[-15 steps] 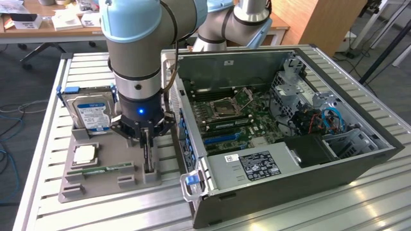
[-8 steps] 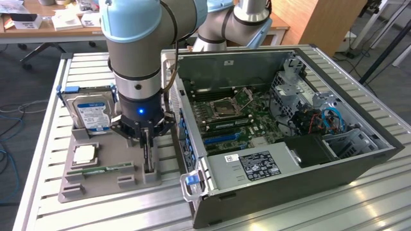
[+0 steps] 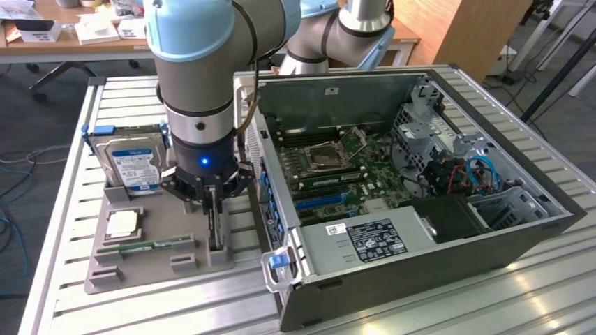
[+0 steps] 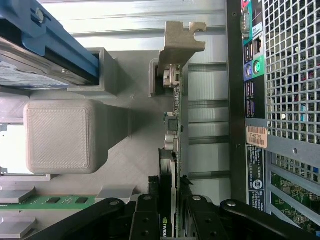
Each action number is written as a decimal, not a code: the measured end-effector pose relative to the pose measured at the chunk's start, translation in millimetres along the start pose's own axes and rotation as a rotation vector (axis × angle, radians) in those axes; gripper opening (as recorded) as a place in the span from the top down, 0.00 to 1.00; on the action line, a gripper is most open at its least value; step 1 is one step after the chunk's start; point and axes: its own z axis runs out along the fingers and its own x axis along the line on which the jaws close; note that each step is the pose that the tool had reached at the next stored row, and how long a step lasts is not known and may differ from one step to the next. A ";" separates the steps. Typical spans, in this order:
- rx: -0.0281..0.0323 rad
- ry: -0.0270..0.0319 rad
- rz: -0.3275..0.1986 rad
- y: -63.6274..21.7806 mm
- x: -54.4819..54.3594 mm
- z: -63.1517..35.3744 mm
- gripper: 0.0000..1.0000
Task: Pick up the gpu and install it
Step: 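Pick up the gpu and move the gpu toward the slot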
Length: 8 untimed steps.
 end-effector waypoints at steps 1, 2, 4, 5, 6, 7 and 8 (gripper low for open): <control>0.0000 0.0000 0.000 0.0 0.0 0.0 0.74; 0.0000 0.0000 0.000 0.0 0.0 0.0 0.74; 0.0000 0.0000 0.000 0.0 0.0 0.0 0.74; -0.0001 -0.0001 0.000 0.1 0.0 -0.1 0.74; -0.0002 -0.0002 0.000 0.1 -0.1 -0.8 0.74; -0.0001 -0.0001 0.000 0.1 0.0 -2.0 0.74; 0.0001 -0.0001 0.000 0.1 0.1 -3.6 0.74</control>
